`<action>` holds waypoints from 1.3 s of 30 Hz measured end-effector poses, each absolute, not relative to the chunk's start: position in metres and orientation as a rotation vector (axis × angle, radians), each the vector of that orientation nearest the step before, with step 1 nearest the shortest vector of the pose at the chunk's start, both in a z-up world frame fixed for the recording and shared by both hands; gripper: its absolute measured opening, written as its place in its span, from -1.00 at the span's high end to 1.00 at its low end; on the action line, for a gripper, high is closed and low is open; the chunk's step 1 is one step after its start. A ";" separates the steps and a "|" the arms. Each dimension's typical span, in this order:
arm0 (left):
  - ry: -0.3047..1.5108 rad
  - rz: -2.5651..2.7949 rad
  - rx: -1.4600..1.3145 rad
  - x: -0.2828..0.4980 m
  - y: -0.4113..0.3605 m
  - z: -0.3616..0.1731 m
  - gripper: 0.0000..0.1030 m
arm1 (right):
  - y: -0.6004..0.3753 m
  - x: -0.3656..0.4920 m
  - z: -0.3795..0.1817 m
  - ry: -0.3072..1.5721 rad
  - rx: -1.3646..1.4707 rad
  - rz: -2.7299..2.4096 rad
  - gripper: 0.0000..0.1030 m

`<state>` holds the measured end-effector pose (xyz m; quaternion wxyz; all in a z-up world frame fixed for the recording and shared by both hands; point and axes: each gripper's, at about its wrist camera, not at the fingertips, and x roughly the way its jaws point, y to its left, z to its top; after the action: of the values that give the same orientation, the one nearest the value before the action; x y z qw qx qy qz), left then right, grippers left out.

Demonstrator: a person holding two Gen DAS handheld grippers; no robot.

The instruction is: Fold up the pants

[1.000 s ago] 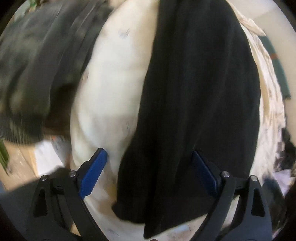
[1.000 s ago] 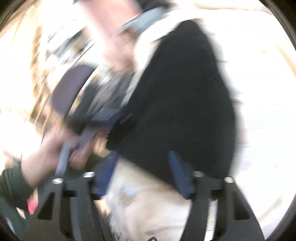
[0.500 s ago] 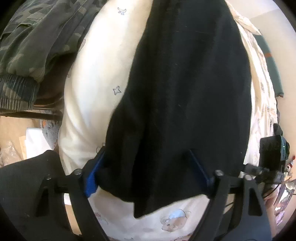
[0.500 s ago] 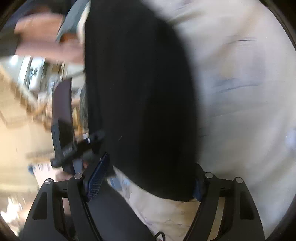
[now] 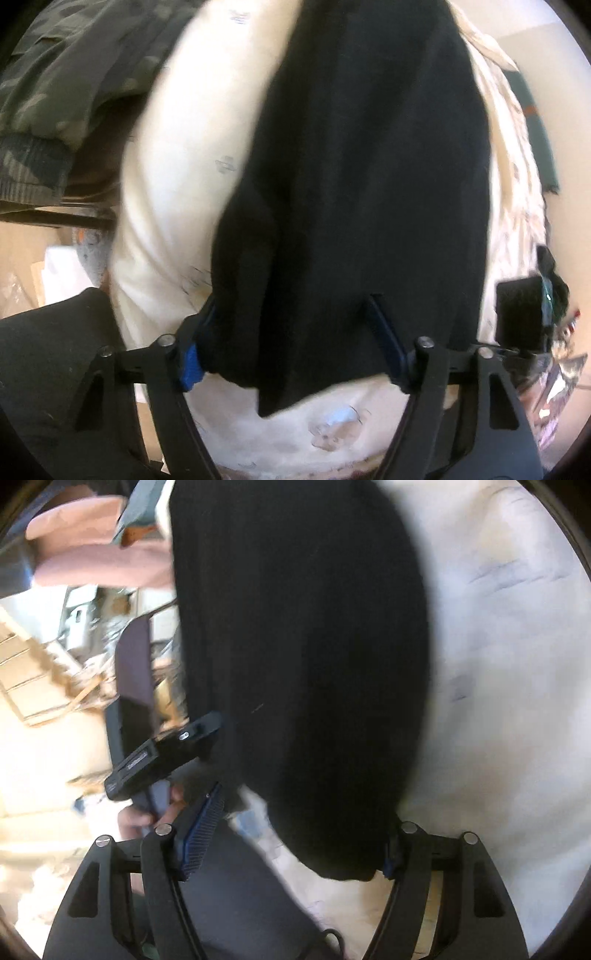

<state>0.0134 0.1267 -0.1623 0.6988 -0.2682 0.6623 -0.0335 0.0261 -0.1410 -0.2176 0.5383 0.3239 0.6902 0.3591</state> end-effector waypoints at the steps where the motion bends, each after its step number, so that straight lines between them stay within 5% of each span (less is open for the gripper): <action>1: 1.476 -0.102 -0.611 0.012 0.124 -0.161 -0.30 | -0.138 0.029 -0.219 1.629 0.720 0.818 -0.40; 4: 1.463 -0.080 -0.596 0.012 0.123 -0.161 0.08 | -0.154 0.040 -0.237 1.593 0.879 0.726 -0.31; 6: 1.459 -0.074 -0.636 0.014 0.130 -0.165 0.63 | -0.156 0.045 -0.236 1.558 0.895 0.703 -0.27; 7: 1.451 -0.083 -0.645 0.015 0.130 -0.163 0.64 | -0.154 0.046 -0.231 1.539 0.865 0.698 -0.23; 8: 1.439 -0.094 -0.633 0.014 0.128 -0.160 0.71 | -0.151 0.046 -0.226 1.529 0.826 0.691 0.06; 9: 1.427 -0.104 -0.619 0.013 0.127 -0.156 0.73 | -0.153 0.046 -0.221 1.514 0.798 0.682 0.56; 10: 1.404 -0.114 -0.625 0.012 0.127 -0.150 0.74 | -0.157 0.046 -0.212 1.483 0.807 0.684 0.66; 18: 1.134 -0.275 -0.694 -0.024 0.117 -0.055 0.78 | -0.182 0.033 -0.077 1.169 0.711 0.794 0.71; 31: 0.597 -0.463 -0.554 -0.030 0.083 0.235 0.78 | -0.199 -0.001 0.215 0.667 0.569 0.917 0.72; 39: 0.575 -0.459 -0.571 0.025 0.066 0.289 0.77 | -0.210 0.048 0.289 0.635 0.542 0.821 0.72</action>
<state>0.0246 0.0655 0.2892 0.8935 -0.2753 0.2773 -0.2213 0.0479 -0.2099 0.2887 0.8333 0.2559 0.2998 0.3876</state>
